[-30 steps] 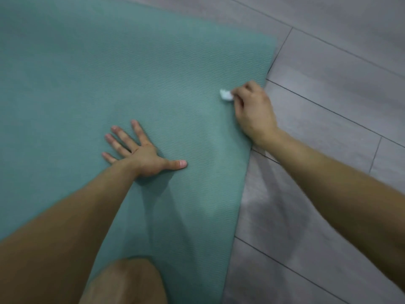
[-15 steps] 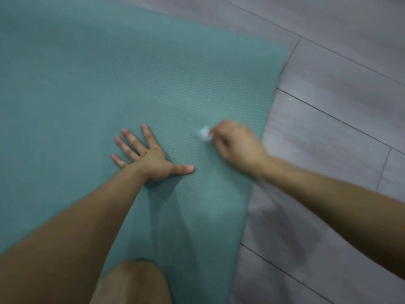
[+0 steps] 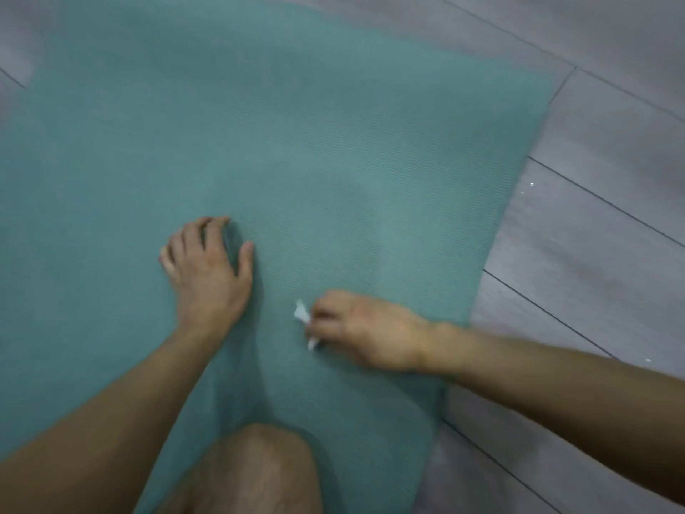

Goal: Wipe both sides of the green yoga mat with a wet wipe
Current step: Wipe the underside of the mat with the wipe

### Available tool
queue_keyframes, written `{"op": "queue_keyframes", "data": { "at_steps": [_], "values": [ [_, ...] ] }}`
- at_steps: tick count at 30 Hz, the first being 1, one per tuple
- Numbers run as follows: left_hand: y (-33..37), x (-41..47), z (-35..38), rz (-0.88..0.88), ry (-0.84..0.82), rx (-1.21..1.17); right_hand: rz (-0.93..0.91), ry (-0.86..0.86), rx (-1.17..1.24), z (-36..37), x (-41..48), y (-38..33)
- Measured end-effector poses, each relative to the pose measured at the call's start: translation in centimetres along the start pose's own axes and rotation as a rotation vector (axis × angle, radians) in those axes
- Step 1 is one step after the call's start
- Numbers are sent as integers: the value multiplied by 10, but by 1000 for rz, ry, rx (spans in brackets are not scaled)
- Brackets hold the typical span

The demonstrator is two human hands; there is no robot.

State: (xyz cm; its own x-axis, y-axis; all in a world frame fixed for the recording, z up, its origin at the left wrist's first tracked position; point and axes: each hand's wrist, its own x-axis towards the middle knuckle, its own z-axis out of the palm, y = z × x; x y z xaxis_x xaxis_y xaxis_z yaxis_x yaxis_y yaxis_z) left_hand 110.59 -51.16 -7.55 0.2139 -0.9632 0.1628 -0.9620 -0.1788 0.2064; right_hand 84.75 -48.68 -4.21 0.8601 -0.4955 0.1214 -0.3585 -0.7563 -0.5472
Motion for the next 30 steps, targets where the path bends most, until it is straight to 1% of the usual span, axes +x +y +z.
{"op": "queue_keyframes", "data": {
  "at_steps": [1, 2, 3, 5, 6, 7, 8, 9, 10, 11, 12, 13, 14, 15, 16, 17, 19, 20, 21, 22, 23, 24, 25, 26, 27, 28, 29, 30],
  "values": [
    [-6, -2, 4, 6, 14, 22, -119, -46, -58, -3, 2, 2],
    [-9, -4, 8, 8, 29, 31, -120, 17, -138, -13, 4, 25],
    [-11, -5, 10, 5, 51, 30, 32, 102, -211, -28, 8, 57],
    [-10, -5, 13, 8, 80, 33, 472, 287, -375, -74, 10, 127],
    [-10, -6, 12, 8, 82, 35, 656, 395, -410, -95, 9, 151],
    [-9, -5, 11, 8, 83, 29, 772, 512, -384, -107, 7, 166],
    [-8, -5, 11, 7, 81, 21, 816, 593, -360, -106, 12, 165],
    [-7, -4, 10, 6, 80, 19, 800, 600, -325, -92, 21, 148],
    [-8, -3, 9, 3, 80, 22, 709, 539, -251, -69, 33, 119],
    [-8, -4, 9, -4, 78, 30, 567, 426, -143, -42, 44, 81],
    [-8, -4, 10, -8, 77, 39, 348, 284, -43, -17, 50, 43],
    [-8, -5, 10, -8, 79, 44, 133, 130, 3, 5, 50, 13],
    [-9, -5, 10, -7, 84, 42, -41, 21, 3, 13, 48, -2],
    [-8, -5, 10, -6, 89, 33, -151, -10, -34, 7, 46, 7],
    [-8, -4, 10, -7, 92, 24, -160, 50, -93, -8, 47, 32],
    [-8, -4, 10, -11, 94, 20, -67, 148, -153, -26, 48, 63],
    [-8, -5, 11, -13, 91, 24, 276, 352, -329, -75, 46, 130],
    [-8, -5, 11, -12, 90, 26, 464, 420, -378, -94, 41, 155],
    [-7, -4, 10, -11, 86, 28, 617, 479, -365, -104, 40, 168],
    [-7, -4, 10, -12, 83, 28, 704, 528, -341, -102, 46, 165],
    [-7, -3, 9, -17, 82, 29, 709, 531, -307, -90, 57, 143],
    [-8, -3, 10, -25, 84, 28, 624, 472, -235, -70, 68, 112],
    [-9, -4, 10, -27, 89, 26, 455, 352, -140, -45, 74, 74],
    [-9, -5, 11, -25, 98, 25, 222, 178, -37, -20, 74, 35],
    [-10, -5, 11, -22, 108, 22, 13, -2, 6, 0, 69, 4],
    [-10, -4, 11, -18, 116, 15, -162, -127, -4, 7, 65, -9],
    [-10, -4, 11, -16, 122, 9, -273, -145, -33, -1, 65, 2],
    [-10, -5, 11, -16, 125, 6, -254, -64, -92, -16, 71, 28]
  ]
}}
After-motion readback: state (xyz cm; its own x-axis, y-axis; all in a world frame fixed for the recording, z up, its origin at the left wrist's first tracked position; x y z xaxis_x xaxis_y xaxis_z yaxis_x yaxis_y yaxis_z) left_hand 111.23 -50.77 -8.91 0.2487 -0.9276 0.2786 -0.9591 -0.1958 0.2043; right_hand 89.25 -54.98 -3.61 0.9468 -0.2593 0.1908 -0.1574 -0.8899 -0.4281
